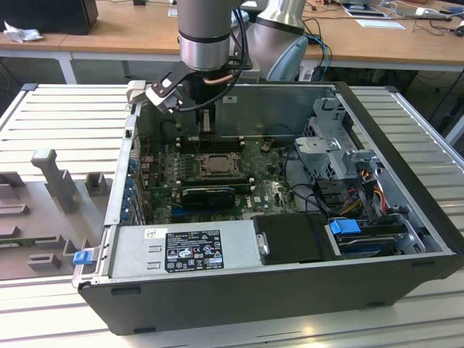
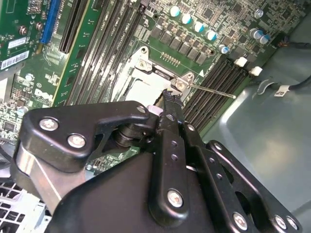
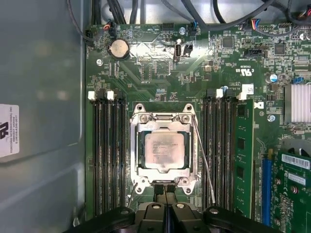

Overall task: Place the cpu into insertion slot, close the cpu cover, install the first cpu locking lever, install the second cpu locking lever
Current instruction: 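Install the first cpu locking lever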

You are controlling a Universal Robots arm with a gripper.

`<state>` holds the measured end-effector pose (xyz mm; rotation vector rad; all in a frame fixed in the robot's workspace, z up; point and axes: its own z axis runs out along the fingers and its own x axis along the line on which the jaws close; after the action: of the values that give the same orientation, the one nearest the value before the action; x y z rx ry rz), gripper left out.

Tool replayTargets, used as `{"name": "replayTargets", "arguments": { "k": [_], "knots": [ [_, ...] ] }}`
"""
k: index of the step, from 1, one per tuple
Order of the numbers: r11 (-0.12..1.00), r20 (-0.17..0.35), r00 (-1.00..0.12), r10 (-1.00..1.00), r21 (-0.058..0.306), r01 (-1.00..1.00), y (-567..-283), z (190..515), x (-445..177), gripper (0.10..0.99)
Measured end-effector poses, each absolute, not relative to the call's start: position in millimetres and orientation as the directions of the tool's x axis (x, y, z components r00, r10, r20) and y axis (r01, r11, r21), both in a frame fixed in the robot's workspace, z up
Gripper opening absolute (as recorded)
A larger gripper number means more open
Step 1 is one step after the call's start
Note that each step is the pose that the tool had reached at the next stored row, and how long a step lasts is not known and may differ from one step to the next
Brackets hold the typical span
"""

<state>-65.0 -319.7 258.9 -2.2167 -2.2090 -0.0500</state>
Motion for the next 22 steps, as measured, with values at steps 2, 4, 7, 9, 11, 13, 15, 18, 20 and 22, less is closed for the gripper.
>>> {"name": "replayTargets", "arguments": {
  "k": [2,4,7,9,11,13,15,18,20,22],
  "knots": [
    [-0.004,0.031,0.003,1.000,0.014,1.000,-320,262,-65,0.106],
    [-0.003,0.030,0.003,1.000,0.014,1.000,-320,271,-65,0.106],
    [-0.003,0.029,0.003,1.000,0.015,1.000,-320,274,-65,0.106],
    [0.006,0.028,-0.006,1.000,0.015,1.000,-320,275,-65,0.106],
    [0.037,0.028,-0.038,0.999,0.015,0.999,-320,275,-65,0.106],
    [0.063,0.028,-0.063,0.998,0.015,0.998,-320,275,-65,0.106],
    [0.085,0.028,-0.085,0.996,0.015,0.996,-320,275,-65,0.106],
    [0.105,0.028,-0.105,0.994,0.015,0.994,-320,275,-65,0.106],
    [0.118,0.028,-0.118,0.993,0.015,0.993,-320,275,-65,0.106],
    [0.138,0.028,-0.139,0.990,0.015,0.990,-320,275,-65,0.106]
  ]
}}
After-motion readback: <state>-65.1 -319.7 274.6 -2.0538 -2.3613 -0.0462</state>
